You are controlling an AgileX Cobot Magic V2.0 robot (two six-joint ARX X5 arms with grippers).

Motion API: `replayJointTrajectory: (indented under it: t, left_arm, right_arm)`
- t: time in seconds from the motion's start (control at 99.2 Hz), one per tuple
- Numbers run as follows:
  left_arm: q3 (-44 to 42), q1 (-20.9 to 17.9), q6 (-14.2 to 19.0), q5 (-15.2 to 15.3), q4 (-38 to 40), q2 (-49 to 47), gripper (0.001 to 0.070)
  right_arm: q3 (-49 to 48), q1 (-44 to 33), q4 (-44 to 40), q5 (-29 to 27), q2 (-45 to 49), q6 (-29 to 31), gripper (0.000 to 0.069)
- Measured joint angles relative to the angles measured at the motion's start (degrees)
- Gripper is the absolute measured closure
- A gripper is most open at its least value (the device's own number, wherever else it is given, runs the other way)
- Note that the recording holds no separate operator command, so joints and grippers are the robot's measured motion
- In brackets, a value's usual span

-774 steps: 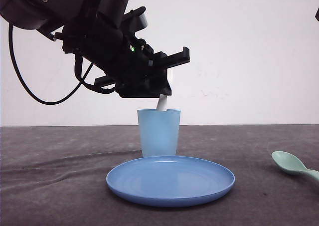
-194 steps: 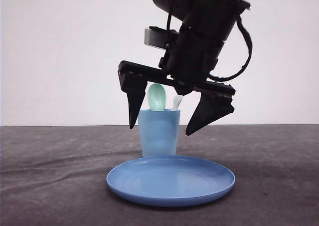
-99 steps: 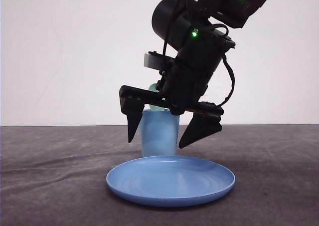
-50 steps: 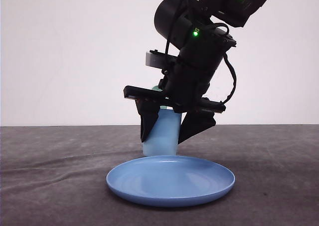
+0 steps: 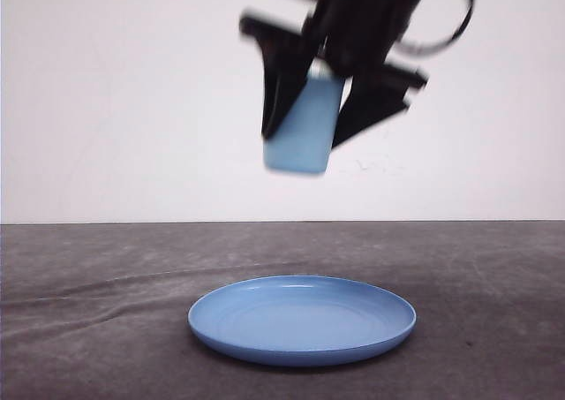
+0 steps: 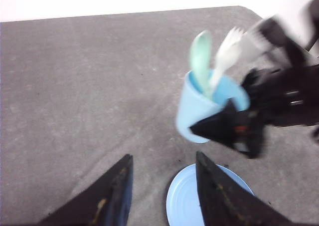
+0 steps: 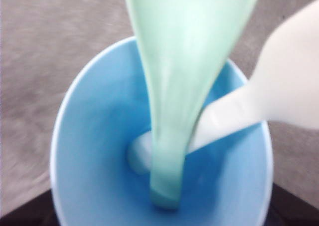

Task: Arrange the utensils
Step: 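Lift the cup with the right gripper and move it over the plate, then lower the cup onto the plate center and open the right gripper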

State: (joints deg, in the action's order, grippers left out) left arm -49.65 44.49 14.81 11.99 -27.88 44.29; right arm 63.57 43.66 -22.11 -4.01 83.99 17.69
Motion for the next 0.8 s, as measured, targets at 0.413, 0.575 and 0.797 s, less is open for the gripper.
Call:
replayJointTrajectory:
  t: [0.413,0.575,0.797]
  left_arm:
    - [0.0,0.0,0.0,0.0,-0.15,0.0,0.048]
    - [0.0,0.0,0.0,0.0,-0.24,0.0,0.048]
    - [0.0,0.0,0.0,0.0,-0.48,0.0,0.048]
  right_arm:
    - [-0.48,10.58,-9.88,-8.66,-5.53,-1.22,0.0291]
    - [-4.81,13.4,-5.55,-10.97,-4.35,-0.55,0.0291]
    - [-11.98,14.1,2.54,-10.78,-0.85,1.29,0.0292]
